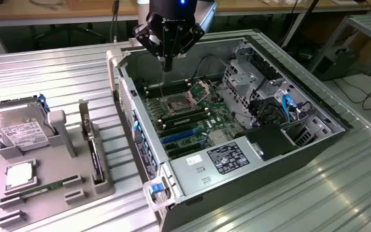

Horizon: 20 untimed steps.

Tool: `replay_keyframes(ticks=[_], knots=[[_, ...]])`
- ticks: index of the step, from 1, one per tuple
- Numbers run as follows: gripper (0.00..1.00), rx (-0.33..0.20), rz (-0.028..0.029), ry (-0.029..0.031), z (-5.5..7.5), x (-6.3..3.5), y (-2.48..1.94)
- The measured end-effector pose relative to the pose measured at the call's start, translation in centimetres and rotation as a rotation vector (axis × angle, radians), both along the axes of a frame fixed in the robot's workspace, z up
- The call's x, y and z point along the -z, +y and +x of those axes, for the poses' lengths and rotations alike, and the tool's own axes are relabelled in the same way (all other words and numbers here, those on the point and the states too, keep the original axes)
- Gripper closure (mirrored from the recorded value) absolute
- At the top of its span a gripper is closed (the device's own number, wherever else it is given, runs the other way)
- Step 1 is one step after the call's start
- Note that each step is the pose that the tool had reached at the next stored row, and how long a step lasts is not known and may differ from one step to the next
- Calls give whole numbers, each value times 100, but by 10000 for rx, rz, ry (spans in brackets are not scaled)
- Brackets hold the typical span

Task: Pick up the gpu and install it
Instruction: 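Reach for the gpu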

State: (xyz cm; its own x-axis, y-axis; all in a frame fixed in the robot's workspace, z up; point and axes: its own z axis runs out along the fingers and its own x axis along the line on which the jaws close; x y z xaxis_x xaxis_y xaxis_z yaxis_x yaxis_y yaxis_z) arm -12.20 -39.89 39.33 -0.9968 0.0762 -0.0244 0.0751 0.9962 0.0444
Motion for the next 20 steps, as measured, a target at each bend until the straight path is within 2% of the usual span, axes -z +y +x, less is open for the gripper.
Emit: replay_keyframes(ticks=[20], knots=[[89, 0, 0, 0, -107, 0, -4]])
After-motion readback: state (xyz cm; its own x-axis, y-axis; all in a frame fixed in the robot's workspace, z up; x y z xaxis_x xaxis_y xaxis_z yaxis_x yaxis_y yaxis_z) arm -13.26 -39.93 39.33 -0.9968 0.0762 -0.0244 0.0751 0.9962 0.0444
